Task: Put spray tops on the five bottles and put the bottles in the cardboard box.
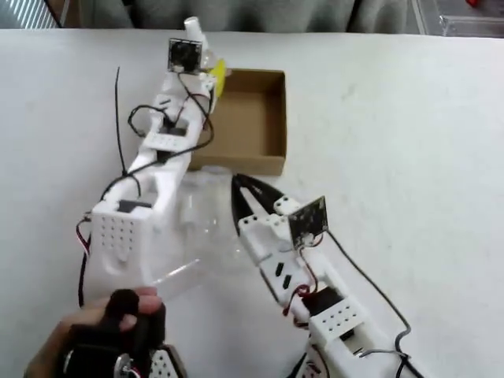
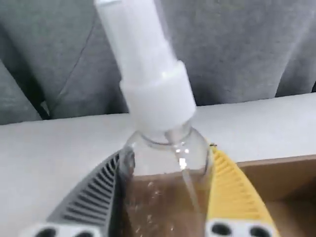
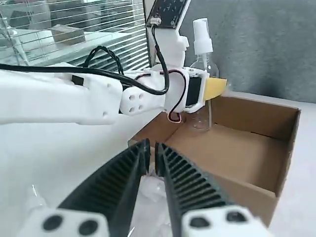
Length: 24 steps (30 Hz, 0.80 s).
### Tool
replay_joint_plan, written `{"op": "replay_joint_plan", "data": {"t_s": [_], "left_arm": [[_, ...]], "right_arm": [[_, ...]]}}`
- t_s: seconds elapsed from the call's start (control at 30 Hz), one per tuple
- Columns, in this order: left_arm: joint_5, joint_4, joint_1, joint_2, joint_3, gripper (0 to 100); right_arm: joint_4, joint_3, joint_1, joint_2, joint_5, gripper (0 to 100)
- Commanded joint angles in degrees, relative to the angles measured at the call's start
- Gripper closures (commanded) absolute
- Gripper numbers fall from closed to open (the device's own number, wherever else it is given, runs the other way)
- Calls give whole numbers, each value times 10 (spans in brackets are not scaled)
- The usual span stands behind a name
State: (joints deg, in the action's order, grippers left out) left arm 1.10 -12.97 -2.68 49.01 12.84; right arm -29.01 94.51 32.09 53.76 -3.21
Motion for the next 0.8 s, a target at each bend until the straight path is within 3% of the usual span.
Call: {"op": "replay_joint_plan", "data": {"t_s": [0.0,0.77], "left_arm": [[-1,-12,8,-15,42,978],[-4,-12,6,-10,42,976]], "right_arm": [[0,-12,0,7,2,983],[0,-12,1,7,4,983]]}}
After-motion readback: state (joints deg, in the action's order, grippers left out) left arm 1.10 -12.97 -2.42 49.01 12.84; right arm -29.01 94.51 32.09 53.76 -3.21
